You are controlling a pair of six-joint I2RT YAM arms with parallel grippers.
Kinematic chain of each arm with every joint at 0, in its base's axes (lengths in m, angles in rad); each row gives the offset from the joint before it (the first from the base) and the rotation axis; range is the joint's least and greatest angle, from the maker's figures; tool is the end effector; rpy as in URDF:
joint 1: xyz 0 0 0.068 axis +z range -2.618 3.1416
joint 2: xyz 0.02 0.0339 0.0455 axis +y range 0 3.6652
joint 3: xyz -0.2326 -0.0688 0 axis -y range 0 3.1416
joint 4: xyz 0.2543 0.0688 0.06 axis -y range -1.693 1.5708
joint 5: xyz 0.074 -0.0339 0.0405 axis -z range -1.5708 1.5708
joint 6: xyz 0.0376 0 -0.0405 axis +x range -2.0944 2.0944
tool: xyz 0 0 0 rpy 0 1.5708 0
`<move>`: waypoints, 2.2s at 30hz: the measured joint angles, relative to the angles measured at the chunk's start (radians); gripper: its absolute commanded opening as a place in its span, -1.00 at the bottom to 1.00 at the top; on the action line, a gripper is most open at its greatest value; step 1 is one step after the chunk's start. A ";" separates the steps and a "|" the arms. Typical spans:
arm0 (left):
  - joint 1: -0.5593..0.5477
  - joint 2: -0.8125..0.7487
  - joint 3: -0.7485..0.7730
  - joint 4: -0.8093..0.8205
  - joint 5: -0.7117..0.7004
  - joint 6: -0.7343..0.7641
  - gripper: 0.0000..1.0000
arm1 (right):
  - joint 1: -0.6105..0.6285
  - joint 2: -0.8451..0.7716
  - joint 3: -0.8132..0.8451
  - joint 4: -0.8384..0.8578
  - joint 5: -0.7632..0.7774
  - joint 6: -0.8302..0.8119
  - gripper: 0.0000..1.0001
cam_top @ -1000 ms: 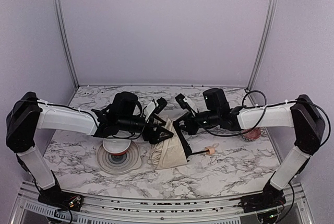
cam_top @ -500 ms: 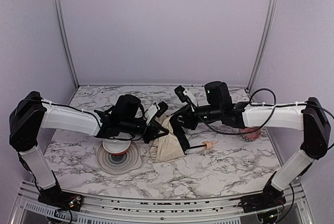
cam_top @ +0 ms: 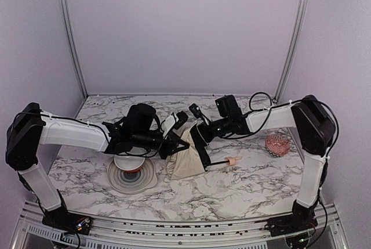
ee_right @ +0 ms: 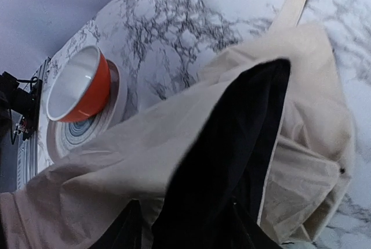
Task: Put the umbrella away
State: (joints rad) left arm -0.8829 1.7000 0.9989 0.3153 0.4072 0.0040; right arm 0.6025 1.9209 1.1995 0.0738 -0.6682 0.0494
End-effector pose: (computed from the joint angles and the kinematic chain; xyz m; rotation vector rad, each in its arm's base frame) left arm 0.2320 -0.3058 0.1851 1.1275 1.7151 -0.9621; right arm 0.3270 0.2532 0.1466 -0.9837 2.0494 1.0935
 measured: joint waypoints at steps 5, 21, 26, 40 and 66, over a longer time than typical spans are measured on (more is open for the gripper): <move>0.000 0.008 0.005 -0.011 -0.046 0.007 -1.00 | 0.023 0.161 0.031 -0.069 -0.080 -0.019 -0.41; 0.079 0.306 0.113 0.002 -0.127 -0.021 -1.00 | 0.022 0.229 0.008 0.033 -0.143 0.035 -0.54; 0.074 0.335 0.117 0.056 -0.109 -0.020 -1.00 | -0.002 0.166 -0.063 0.053 -0.074 0.074 -0.49; 0.095 0.412 0.132 0.097 -0.080 0.004 -1.00 | -0.085 -0.332 -0.235 -0.072 0.279 0.058 -0.01; 0.113 0.450 0.229 -0.011 -0.008 0.099 -1.00 | 0.339 -0.203 -0.183 -0.332 0.591 -1.046 0.94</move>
State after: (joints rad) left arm -0.7704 2.1502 1.2278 0.3046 0.3988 0.1032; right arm 0.9417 1.7176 1.0168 -0.2577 -0.0776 -0.9970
